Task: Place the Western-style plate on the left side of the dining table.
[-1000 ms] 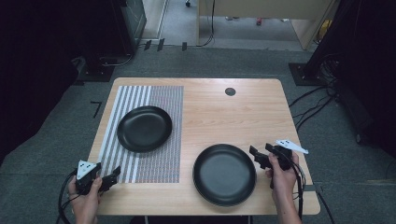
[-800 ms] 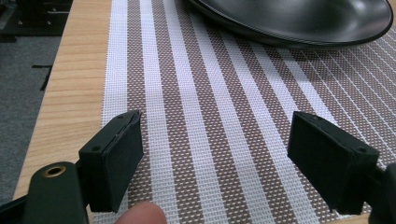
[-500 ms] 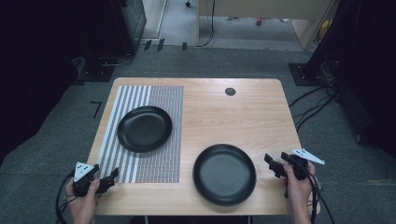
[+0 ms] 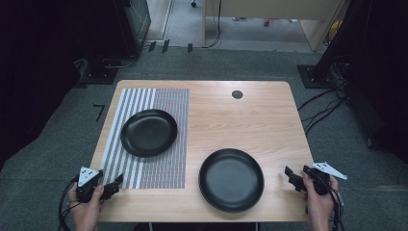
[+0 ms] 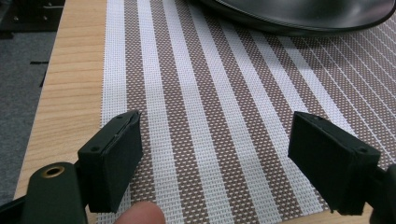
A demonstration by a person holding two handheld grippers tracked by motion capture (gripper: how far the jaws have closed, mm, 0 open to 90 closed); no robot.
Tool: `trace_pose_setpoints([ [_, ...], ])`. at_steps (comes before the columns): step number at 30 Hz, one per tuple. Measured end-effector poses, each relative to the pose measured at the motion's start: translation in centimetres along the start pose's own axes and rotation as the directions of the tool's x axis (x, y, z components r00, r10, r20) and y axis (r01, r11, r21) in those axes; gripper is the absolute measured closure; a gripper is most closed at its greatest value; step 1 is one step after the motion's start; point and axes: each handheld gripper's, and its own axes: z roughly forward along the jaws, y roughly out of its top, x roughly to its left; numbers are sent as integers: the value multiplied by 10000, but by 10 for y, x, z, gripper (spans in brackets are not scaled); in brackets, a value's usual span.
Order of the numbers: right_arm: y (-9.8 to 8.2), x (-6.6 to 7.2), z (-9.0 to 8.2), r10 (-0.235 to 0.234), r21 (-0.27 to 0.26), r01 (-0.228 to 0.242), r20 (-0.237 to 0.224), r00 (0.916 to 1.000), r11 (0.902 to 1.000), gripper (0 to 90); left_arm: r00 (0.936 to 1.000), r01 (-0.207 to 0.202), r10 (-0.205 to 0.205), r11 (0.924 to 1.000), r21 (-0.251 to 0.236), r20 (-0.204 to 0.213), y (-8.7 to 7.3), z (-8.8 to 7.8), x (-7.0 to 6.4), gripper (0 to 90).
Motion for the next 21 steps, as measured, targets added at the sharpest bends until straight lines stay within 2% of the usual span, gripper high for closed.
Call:
trace_pose_setpoints([
  [5,-4,-6,-4,-40,18,40,258,9997,10000,205,10000,71,-71,9999,82,25,0,1,1,180],
  [9,-6,-6,-3,-72,122,67,352,9994,9999,204,10000,-81,82,9996,262,-27,0,2,0,180],
  [16,-8,-2,0,-395,181,385,554,9977,9991,196,9996,-255,259,9990,366,-96,1,3,-2,177],
  [21,-8,3,2,-924,370,897,813,9924,9953,175,9993,-346,351,9986,408,-121,1,3,-3,171],
])
